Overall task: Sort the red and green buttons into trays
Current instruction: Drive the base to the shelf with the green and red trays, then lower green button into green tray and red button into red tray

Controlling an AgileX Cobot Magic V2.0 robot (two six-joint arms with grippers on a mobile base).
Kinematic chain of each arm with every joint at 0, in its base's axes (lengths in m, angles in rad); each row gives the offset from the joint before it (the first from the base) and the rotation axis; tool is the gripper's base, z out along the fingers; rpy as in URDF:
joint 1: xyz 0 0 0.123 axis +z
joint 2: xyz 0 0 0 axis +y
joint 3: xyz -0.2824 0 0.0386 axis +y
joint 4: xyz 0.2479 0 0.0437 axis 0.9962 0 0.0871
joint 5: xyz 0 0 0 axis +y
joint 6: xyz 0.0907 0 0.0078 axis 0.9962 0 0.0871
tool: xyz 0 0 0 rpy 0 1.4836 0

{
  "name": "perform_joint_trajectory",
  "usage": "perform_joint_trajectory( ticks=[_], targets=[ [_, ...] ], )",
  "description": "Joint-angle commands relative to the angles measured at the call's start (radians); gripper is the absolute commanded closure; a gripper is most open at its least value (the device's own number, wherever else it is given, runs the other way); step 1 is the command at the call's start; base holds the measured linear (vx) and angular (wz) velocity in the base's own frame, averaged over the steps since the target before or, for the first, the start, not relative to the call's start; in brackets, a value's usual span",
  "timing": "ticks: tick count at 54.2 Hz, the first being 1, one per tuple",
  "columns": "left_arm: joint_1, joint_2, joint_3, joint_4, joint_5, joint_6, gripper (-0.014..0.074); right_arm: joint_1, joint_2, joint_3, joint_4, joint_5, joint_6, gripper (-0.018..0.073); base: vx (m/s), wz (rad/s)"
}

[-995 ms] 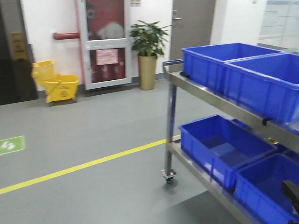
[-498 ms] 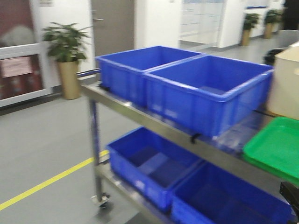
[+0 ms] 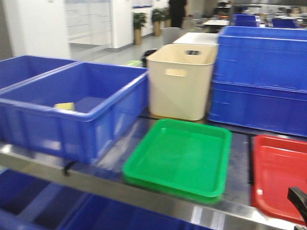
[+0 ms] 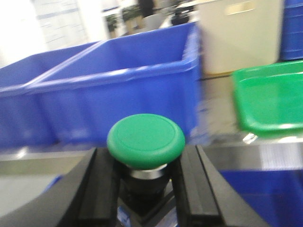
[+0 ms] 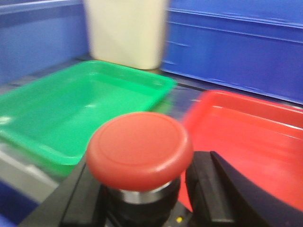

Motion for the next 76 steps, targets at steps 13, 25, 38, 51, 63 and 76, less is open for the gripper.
perform_joint_trajectory(
  ticks=[13,25,38,51,63,76],
  targets=[
    [-0.004,0.003,-0.033,-0.006,-0.081,-0.011,0.0596,0.001,-0.005,-0.03,0.001,-0.045,-0.002,0.0557,0.15,-0.58],
    [-0.004,0.003,-0.033,-0.006,-0.081,-0.011,0.0596,0.0,-0.005,-0.03,0.001,-0.045,-0.002,0.0557,0.1,-0.41],
    [-0.004,0.003,-0.033,-0.006,-0.081,-0.011,0.0596,-0.002,-0.005,-0.03,0.001,-0.045,-0.002,0.0557,0.06,-0.23],
    [-0.004,0.003,-0.033,-0.006,-0.081,-0.011,0.0596,-0.002,-0.005,-0.03,0.001,-0.045,-0.002,0.0557,0.02,-0.08],
    [-0.004,0.003,-0.033,-0.006,-0.081,-0.011,0.0596,-0.002,-0.005,-0.03,0.001,-0.046,-0.002,0.0557,0.0,0.0],
    [-0.004,0.003,-0.033,-0.007,-0.084,-0.011,0.0596,-0.002,-0.005,-0.03,0.001,-0.084,-0.001,0.0557,0.0,0.0]
  ],
)
